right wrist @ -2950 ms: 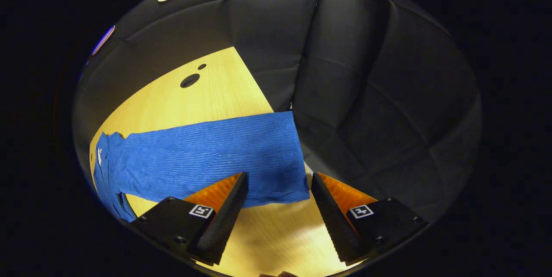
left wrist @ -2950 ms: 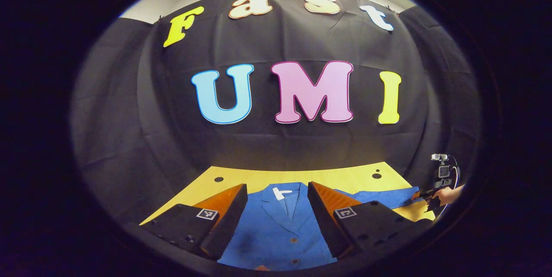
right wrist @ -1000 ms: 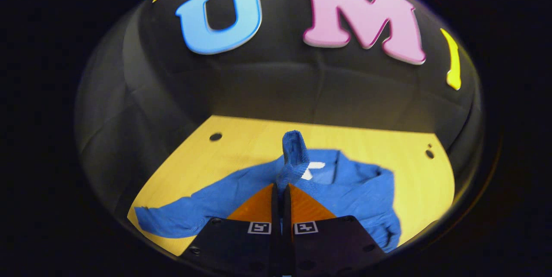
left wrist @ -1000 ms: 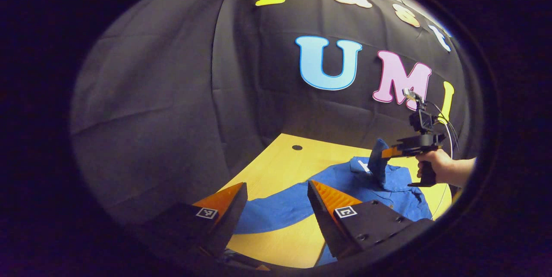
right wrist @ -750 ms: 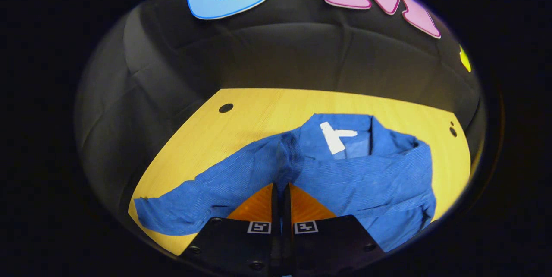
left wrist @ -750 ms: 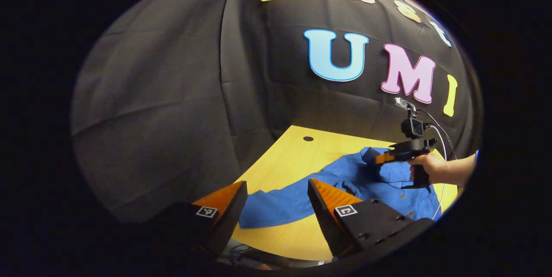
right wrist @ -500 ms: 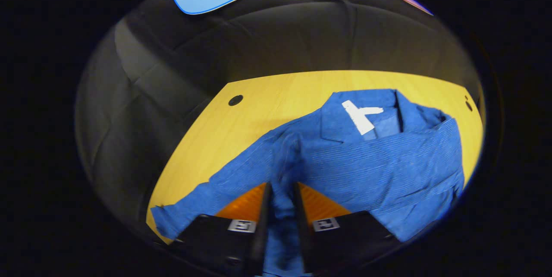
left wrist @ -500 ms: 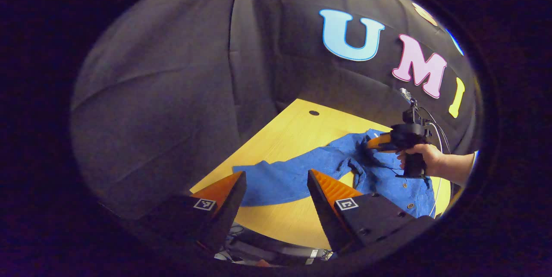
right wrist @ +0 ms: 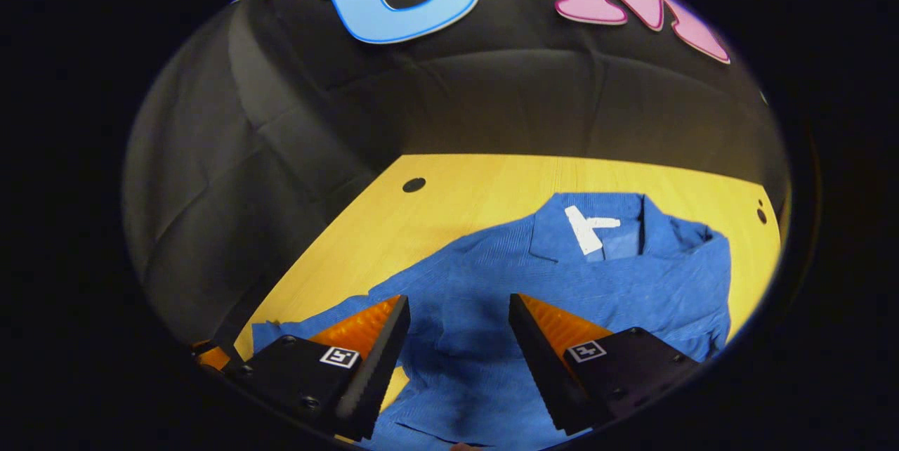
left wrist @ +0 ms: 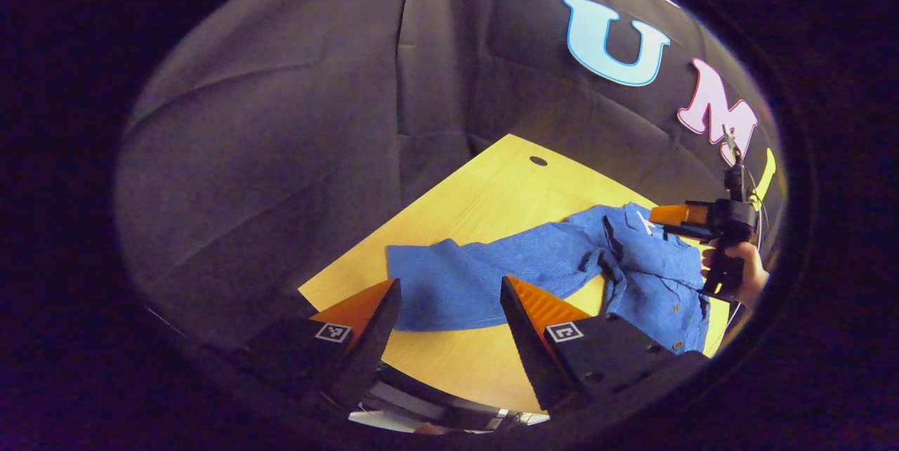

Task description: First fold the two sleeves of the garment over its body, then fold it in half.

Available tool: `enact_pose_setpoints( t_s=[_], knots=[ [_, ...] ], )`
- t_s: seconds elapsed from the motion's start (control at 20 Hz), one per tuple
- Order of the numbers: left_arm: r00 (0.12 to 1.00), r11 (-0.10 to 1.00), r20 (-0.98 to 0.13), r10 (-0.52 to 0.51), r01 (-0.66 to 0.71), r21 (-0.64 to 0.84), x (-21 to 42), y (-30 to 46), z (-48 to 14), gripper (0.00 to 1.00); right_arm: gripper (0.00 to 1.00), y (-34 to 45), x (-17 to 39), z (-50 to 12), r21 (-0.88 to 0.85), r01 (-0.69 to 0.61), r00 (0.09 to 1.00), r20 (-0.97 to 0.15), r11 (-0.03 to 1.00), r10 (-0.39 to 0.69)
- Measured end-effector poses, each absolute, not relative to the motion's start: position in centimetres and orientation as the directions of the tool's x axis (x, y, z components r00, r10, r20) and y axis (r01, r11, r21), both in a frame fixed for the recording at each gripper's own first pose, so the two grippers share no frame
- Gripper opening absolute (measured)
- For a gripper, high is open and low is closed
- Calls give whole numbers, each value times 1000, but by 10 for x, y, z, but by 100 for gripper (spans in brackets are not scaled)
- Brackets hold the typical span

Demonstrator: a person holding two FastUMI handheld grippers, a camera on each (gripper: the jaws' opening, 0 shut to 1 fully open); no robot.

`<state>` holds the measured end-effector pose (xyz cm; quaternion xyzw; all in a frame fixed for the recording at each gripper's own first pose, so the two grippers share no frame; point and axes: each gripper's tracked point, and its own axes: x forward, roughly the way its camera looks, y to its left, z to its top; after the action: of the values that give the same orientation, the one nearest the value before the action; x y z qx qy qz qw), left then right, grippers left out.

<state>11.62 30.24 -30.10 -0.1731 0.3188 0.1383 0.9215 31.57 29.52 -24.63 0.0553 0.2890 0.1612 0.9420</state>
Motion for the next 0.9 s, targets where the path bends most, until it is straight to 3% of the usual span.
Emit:
enact_pose_setpoints(
  t_s=[0.45, 0.9],
  knots=[
    [623, 869, -779, 64, -419, -264, 153, 329, -350, 83, 91, 282, 280, -212, 113, -381, 777, -498, 918, 384],
    [472, 907, -873, 124, -410, -93, 170, 326, -378, 83, 92, 254, 261, -198, 93, -369, 789, -494, 925, 365]
  ],
)
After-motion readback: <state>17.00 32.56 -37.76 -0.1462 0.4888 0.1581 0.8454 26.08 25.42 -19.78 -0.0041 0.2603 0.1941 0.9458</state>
